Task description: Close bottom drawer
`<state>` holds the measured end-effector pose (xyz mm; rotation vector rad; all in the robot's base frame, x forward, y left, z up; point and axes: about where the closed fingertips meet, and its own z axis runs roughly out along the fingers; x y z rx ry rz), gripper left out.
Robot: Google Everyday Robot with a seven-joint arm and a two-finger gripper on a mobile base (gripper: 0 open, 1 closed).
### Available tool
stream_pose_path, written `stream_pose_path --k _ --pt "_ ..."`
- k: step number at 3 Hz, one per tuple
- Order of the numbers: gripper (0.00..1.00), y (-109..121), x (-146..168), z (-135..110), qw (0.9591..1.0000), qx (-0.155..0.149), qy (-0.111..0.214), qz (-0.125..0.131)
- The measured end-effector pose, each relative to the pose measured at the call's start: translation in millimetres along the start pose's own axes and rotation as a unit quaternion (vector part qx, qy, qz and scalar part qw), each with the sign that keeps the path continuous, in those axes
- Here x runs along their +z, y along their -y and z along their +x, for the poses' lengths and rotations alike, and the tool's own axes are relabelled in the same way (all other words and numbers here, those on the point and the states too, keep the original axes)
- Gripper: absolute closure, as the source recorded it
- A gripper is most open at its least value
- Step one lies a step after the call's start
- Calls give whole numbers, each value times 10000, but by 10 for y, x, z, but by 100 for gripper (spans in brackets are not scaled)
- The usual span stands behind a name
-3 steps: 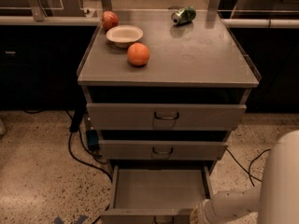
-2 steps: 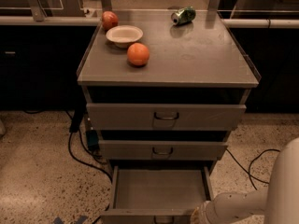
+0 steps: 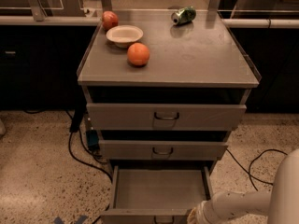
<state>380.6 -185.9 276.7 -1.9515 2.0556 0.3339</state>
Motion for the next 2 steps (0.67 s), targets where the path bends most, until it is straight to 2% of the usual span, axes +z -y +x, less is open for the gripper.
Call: stream_pose_path --k 2 --pt "100 -129 450 151 9998 -150 -40 -150"
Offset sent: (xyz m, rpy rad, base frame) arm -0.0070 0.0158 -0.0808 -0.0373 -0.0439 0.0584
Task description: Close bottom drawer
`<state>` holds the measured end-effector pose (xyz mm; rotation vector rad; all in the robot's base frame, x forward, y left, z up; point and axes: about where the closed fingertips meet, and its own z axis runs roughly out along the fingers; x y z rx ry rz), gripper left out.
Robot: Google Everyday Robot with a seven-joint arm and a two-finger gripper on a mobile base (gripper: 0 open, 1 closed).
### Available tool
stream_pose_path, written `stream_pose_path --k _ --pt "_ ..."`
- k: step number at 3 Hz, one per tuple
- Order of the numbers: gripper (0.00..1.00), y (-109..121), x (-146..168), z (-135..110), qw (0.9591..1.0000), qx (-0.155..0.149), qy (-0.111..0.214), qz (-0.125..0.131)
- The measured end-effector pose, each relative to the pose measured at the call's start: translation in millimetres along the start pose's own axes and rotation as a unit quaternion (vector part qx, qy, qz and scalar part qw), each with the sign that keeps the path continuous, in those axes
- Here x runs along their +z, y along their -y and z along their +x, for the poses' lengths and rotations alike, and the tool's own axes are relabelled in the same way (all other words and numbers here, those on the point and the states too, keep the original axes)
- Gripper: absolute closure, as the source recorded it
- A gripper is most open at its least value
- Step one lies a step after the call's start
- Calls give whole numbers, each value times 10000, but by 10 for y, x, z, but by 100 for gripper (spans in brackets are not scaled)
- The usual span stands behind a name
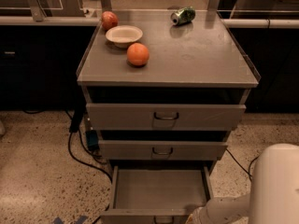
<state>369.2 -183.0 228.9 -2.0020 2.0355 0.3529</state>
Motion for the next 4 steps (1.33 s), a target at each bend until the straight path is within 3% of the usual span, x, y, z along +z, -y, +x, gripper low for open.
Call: stream_pose_path --k 2,3,4 --pt "100 59 376 78 9992 -173 -247 272" --pt "100 101 347 122 9966 -397 -609 383" --pt "100 248 220 6 9907 -675 -931 731"
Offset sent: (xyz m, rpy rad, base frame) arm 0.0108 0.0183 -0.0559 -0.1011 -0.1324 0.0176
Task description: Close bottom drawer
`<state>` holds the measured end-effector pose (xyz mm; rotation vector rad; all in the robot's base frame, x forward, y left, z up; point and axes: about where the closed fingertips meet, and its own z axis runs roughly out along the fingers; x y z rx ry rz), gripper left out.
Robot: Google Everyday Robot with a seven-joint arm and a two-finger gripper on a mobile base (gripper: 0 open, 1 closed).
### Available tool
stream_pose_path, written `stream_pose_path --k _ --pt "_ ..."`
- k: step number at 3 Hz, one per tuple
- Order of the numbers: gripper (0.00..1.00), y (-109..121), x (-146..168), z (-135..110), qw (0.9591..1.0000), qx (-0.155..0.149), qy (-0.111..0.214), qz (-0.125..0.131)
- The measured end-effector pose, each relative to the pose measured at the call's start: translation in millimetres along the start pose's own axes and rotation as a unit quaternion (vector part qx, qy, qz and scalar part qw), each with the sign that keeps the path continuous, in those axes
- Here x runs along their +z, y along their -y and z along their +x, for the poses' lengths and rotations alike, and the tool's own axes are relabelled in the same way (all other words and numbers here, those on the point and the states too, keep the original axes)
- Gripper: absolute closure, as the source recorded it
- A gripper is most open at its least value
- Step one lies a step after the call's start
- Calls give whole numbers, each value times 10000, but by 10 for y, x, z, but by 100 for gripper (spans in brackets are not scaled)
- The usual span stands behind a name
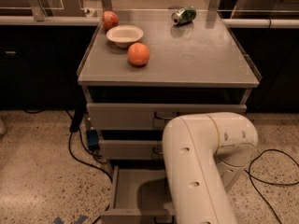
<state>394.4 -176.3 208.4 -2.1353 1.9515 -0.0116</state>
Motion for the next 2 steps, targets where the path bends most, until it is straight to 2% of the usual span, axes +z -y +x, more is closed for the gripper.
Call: stream_pose_path --k 1,2 --pt "100 154 -6 -25 9994 77 -14 324" --pt "100 153 -6 -25 9994 77 -12 324"
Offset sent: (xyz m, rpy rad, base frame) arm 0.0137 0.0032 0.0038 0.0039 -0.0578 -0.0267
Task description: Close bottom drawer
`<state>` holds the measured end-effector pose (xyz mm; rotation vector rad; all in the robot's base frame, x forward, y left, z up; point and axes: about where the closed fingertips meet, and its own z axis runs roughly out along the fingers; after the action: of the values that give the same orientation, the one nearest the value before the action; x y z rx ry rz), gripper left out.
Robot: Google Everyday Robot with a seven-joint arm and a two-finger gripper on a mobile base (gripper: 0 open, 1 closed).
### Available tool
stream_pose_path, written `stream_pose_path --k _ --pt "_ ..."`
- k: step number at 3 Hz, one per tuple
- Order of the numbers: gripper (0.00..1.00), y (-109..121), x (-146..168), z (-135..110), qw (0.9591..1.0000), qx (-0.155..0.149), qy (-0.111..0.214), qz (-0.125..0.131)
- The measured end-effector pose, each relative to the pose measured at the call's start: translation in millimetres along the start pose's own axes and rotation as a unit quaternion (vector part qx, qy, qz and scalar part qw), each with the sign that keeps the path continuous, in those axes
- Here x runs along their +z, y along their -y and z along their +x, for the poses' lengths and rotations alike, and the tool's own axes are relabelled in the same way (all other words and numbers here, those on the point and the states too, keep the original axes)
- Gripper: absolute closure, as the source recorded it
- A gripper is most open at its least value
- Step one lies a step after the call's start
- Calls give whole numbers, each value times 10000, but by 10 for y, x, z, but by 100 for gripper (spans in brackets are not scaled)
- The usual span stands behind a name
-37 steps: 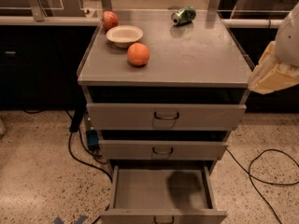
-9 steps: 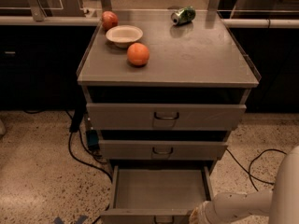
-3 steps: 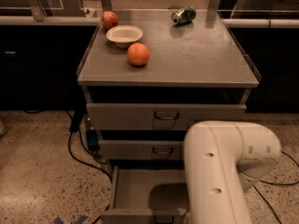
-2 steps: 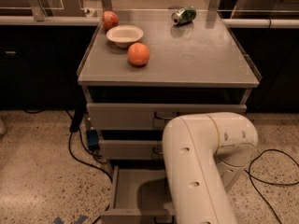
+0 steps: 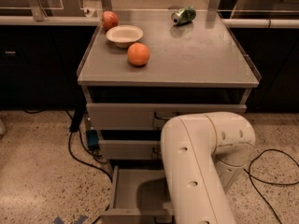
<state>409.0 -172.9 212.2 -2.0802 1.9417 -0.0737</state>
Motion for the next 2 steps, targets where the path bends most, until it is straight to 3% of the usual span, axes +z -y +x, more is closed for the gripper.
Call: stream_pose_path --k 1,2 --pt "100 -44 -42 -4 10000 34 92 7" --pt "100 -107 -42 -21 9989 260 398 -29"
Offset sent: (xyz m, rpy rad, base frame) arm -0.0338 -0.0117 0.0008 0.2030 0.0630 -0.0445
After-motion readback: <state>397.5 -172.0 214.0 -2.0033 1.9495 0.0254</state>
